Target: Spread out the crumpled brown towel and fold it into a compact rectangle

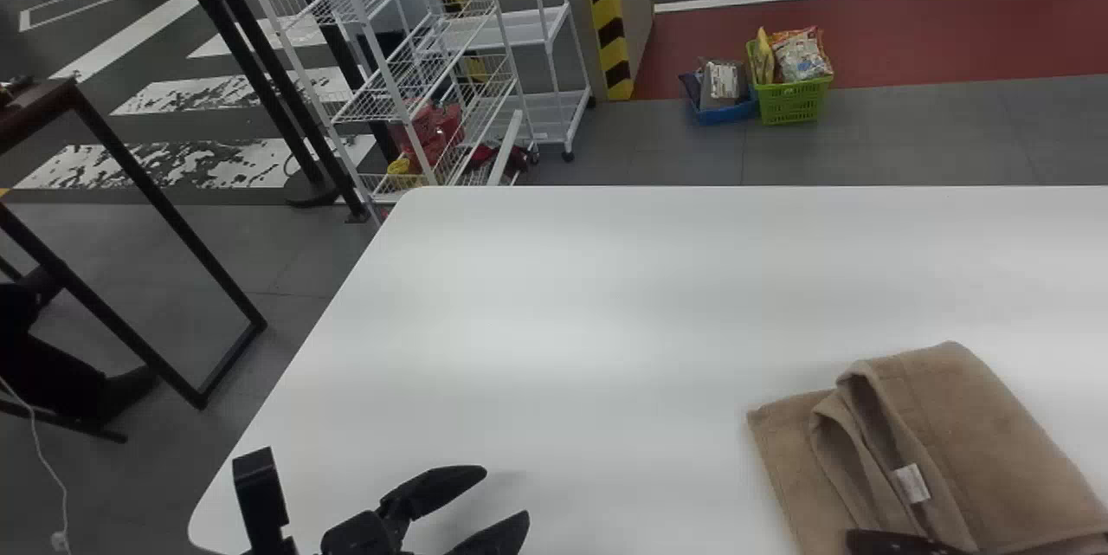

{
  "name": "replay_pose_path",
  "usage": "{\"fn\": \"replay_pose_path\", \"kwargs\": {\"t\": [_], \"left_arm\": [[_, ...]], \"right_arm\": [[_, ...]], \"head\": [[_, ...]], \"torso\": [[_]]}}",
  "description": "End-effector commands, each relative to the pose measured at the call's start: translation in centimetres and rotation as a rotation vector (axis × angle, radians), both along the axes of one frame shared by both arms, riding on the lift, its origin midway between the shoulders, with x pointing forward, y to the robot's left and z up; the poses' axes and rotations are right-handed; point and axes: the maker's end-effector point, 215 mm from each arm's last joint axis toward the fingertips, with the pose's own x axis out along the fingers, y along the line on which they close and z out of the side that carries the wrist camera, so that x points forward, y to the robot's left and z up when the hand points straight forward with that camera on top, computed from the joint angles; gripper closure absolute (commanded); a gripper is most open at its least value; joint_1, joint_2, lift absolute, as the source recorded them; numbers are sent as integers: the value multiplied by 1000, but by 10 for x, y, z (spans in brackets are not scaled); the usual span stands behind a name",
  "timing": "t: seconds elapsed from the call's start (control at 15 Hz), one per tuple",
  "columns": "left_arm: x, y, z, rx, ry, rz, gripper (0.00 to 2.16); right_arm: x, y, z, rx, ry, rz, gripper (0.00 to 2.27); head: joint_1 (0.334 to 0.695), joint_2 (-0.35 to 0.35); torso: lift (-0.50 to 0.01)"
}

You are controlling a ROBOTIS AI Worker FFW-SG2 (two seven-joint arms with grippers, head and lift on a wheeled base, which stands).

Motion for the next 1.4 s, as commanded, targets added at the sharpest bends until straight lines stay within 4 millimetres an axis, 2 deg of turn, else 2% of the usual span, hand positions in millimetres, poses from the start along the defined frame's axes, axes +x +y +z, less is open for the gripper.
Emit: {"fn": "replay_pose_path", "kwargs": {"t": [0.0, 0.13, 0.33, 0.53, 0.67, 0.87, 0.93, 1.0, 1.13, 1.33], "left_arm": [[0, -2, 0, -3, 0, 0, 83], [0, -1, -1, -2, -1, 2, 83], [1, -5, -1, -6, 1, -3, 83], [2, -4, -1, 1, 1, -2, 83], [2, -4, -1, 3, 2, -2, 83], [2, -5, 0, 6, -1, -4, 83], [3, -6, 1, 6, -4, -8, 83], [4, -8, 3, 6, -8, -11, 83], [5, -11, 5, 4, -14, -19, 83], [5, -10, 6, 7, -17, -17, 83]], "right_arm": [[-1, -25, 3, -7, 24, -49, 2010], [-2, -46, 5, -9, 46, -87, 2010], [-3, -55, 15, 21, 51, -99, 2007], [-42, -39, 35, 114, 144, -42, 2007], [-48, -62, 40, 102, 174, -93, 2007], [-29, -124, 49, 84, 137, -231, 2007], [-18, -146, 55, 76, 113, -280, 2007], [-7, -161, 59, 80, 97, -314, 2007], [11, -177, 61, 74, 82, -354, 2007], [26, -191, 51, 44, 97, -394, 2007]], "head": [[695, 350], [695, 347], [695, 298], [695, 289], [695, 315], [695, 279], [695, 248], [695, 176], [695, 113], [695, 53]], "torso": [[-127], [-127], [-127], [-127], [-127], [-127], [-127], [-127], [-127], [-127]]}}
